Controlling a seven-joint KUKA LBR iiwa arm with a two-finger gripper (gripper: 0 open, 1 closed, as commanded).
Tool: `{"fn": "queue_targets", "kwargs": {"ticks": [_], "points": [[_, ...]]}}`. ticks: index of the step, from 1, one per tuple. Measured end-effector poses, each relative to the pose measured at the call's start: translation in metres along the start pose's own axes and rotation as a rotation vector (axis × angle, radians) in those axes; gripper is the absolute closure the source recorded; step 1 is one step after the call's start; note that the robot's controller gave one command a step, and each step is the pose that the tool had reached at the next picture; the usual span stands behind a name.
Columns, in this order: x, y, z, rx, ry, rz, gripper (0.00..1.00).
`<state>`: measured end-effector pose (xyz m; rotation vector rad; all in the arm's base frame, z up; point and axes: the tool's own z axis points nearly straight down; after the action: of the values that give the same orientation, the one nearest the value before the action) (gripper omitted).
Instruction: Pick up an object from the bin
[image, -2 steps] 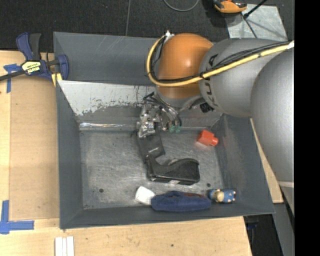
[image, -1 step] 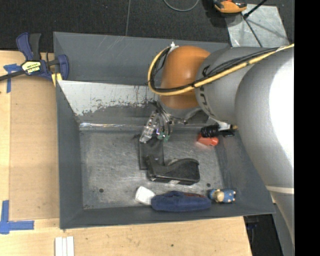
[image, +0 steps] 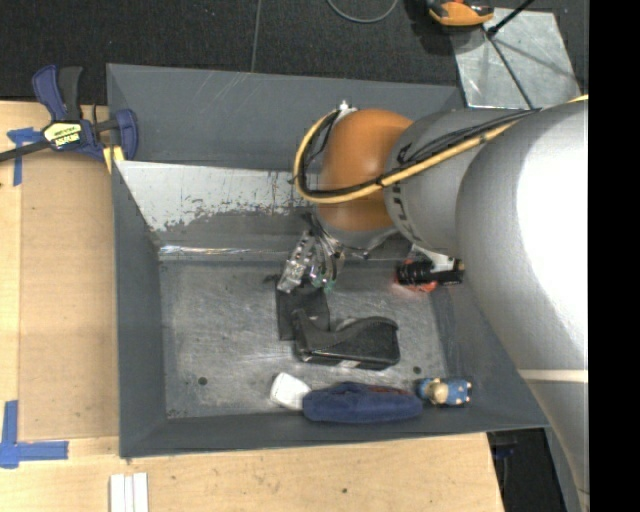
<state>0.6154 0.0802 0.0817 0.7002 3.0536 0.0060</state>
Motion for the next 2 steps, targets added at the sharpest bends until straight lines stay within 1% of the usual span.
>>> {"fn": "queue_targets", "kwargs": {"ticks": [1,2], "points": [[0.004,-0.018,0.002,-0.018,-0.016,0.001,1.0],[-0.002,-0.016,-0.106,0.0,-0.002,0.026,1.0]]}}
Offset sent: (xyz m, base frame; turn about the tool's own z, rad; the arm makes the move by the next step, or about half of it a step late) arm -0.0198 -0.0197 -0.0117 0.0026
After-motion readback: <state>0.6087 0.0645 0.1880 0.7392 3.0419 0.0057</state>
